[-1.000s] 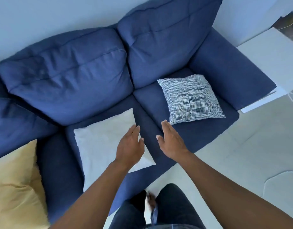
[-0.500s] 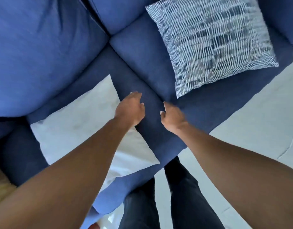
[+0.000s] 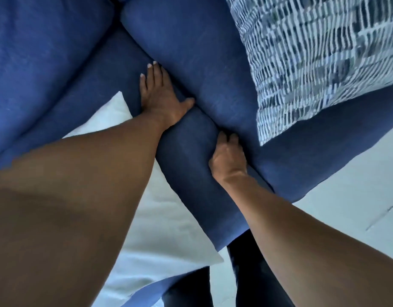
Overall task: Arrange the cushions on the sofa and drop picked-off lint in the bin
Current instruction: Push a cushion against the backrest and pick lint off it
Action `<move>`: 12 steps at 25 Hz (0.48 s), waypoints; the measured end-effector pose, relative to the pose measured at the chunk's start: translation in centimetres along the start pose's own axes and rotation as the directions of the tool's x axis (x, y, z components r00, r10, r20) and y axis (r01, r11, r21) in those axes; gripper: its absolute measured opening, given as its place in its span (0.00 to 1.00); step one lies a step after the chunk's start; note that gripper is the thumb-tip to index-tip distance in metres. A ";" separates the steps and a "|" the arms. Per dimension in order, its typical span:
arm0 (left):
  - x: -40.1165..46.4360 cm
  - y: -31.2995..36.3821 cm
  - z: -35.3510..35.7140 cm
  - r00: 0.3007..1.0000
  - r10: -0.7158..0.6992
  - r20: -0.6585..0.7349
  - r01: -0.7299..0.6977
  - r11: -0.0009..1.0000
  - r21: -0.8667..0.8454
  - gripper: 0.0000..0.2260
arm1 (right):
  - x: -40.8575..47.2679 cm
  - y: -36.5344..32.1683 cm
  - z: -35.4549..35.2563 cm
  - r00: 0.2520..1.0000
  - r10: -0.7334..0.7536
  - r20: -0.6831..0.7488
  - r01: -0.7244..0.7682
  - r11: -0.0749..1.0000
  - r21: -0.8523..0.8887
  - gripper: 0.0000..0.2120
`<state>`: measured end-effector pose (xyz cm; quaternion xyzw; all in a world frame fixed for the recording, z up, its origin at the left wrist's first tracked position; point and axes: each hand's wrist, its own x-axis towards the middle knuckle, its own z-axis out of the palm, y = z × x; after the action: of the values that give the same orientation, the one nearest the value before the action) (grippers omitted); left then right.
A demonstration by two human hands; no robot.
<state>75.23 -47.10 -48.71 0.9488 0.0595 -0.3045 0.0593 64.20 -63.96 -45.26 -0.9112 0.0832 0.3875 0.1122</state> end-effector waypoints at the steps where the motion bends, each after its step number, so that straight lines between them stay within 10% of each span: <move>1: 0.7 -0.1 0.2 1.000 -0.003 -0.006 0.003 1.000 0.002 0.53 | 0.9 -0.3 -0.5 1.000 0.015 0.022 -0.015 1.000 0.005 0.22; 12: 3.2 -0.3 2.8 0.987 0.003 -0.158 -0.023 0.992 -0.123 0.49 | 7.3 -0.7 -3.0 0.930 -0.263 0.256 0.358 0.806 -0.471 0.15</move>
<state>76.18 -47.02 -52.91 0.9647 0.0766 -0.2239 0.1153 71.50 -64.54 -48.42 -0.8708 -0.1832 0.4516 -0.0639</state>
